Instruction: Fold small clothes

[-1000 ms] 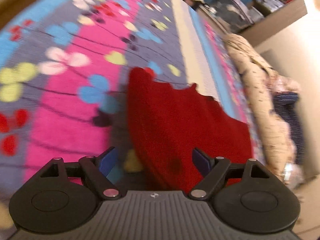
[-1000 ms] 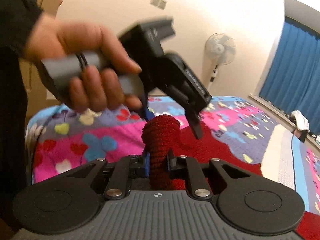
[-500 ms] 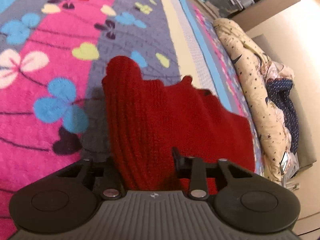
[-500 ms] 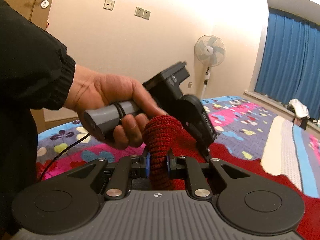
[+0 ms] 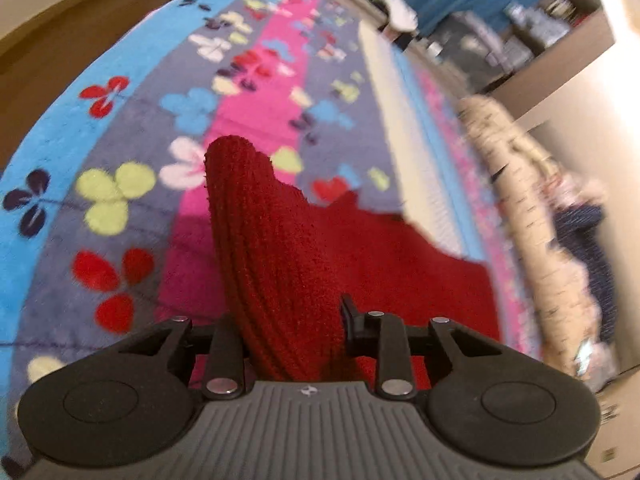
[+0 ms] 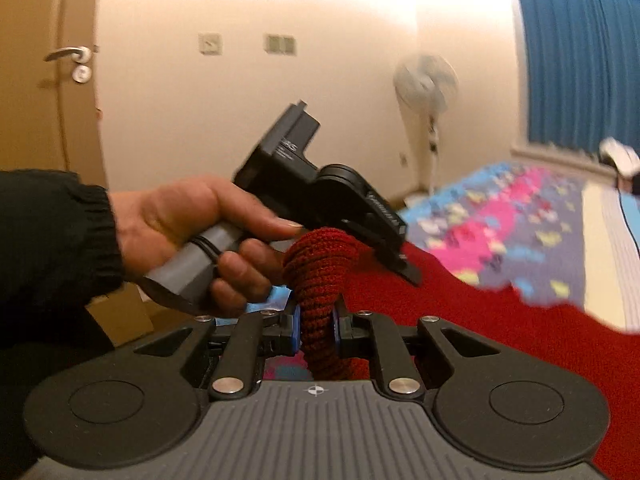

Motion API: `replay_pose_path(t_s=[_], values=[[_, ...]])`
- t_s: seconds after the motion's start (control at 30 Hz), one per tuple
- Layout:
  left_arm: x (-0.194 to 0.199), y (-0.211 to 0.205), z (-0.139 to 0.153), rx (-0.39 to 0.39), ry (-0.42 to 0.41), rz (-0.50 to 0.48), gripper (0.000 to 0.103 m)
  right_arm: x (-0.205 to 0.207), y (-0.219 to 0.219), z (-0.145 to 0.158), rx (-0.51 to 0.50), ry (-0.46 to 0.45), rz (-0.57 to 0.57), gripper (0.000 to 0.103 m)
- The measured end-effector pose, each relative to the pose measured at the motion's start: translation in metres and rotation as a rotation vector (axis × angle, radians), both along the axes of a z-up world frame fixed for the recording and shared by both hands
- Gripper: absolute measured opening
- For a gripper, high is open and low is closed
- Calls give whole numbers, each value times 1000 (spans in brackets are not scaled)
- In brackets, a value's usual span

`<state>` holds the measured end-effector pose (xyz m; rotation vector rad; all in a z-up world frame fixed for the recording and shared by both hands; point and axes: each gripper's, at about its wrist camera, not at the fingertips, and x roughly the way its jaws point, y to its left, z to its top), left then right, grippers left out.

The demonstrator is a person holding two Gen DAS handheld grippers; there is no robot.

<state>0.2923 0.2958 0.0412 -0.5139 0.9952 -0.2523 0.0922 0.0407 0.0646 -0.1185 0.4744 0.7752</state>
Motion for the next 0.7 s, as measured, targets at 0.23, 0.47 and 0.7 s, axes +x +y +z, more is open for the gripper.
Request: replay_pose_path(t_s=[0.23,0.47,0.7], values=[[-7,-22,27,0,-60,97,76,8,-55,10,50,102,-171,14],[-57,-55,83,-110,-373,187,87,31,-196,15,267,274,-515,13],[-58,-164,61,212,-333,-121,74,18,-342,-56,411,544,-1013,13]])
